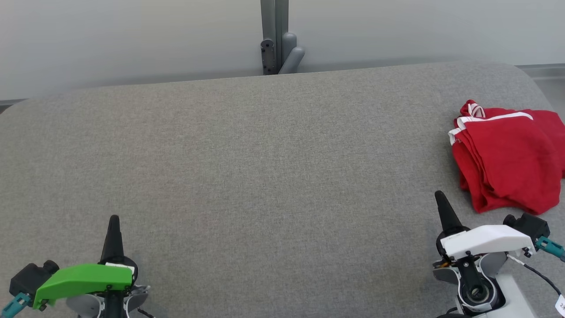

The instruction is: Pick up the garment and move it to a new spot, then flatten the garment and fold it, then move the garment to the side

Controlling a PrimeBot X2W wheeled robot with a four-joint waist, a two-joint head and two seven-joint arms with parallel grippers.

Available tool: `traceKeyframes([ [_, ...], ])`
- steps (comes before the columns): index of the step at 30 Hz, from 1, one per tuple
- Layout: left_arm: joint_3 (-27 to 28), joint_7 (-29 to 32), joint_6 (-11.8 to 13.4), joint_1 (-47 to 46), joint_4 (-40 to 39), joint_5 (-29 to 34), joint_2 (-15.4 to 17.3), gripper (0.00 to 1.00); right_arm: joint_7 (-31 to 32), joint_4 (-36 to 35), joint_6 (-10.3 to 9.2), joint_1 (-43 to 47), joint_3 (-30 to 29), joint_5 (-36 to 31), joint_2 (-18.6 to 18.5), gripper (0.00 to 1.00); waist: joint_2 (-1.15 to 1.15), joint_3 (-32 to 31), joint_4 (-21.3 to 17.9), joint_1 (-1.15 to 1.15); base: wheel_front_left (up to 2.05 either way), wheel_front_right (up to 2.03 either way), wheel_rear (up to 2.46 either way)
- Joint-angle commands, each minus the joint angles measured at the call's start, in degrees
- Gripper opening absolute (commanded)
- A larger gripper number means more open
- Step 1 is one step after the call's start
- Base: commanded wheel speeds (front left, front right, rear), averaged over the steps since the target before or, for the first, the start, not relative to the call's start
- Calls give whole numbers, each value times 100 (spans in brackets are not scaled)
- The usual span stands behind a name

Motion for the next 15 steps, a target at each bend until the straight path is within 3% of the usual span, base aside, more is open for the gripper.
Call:
traceKeyframes([
  [1, 35, 23, 18, -155, -92, -116, 37, 0, 41, -83, -3, -94, -39, 149, -35, 0, 0, -1, 2, 0, 0, 0, 0],
  [15, 89, 237, 69, -213, -201, -841, 42, 0, 242, -148, -2, -116, -158, 976, -49, 0, 0, -10, 27, 0, 0, 0, 0],
])
